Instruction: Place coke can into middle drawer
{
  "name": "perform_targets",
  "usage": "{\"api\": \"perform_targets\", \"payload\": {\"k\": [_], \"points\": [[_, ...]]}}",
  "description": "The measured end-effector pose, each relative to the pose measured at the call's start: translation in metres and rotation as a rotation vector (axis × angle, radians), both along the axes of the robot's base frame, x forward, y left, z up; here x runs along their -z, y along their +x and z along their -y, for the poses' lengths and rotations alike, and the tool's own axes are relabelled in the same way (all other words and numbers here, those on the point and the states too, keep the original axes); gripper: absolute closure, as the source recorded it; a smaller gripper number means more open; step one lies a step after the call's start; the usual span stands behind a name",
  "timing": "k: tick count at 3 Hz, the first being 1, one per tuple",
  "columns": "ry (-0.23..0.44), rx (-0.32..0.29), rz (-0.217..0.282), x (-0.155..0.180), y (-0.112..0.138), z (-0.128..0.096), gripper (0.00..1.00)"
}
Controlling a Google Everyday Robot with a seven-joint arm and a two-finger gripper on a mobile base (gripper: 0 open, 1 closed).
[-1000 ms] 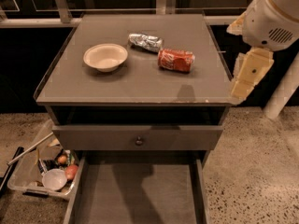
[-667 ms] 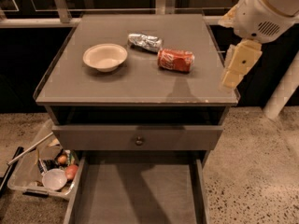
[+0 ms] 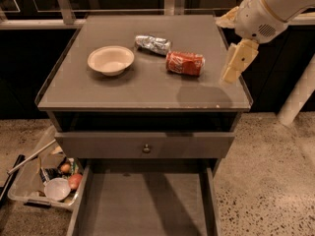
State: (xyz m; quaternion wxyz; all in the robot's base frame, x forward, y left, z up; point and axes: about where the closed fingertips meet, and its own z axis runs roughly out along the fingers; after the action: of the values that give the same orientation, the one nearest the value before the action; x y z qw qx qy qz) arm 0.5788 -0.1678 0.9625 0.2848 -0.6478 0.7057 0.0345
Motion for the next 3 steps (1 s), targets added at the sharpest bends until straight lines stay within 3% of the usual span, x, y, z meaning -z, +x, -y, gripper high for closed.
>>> {"api": "perform_targets", "payload": {"k": [1, 2, 3], "points": [[0.001, -0.001, -0.001, 0.0, 0.0, -0.001, 0.0], [0.021, -0.011, 0.032, 0.004, 0.011, -0.015, 0.0], [0.044, -0.004, 0.094, 0.008, 0.04, -0.028, 0.0]]}}
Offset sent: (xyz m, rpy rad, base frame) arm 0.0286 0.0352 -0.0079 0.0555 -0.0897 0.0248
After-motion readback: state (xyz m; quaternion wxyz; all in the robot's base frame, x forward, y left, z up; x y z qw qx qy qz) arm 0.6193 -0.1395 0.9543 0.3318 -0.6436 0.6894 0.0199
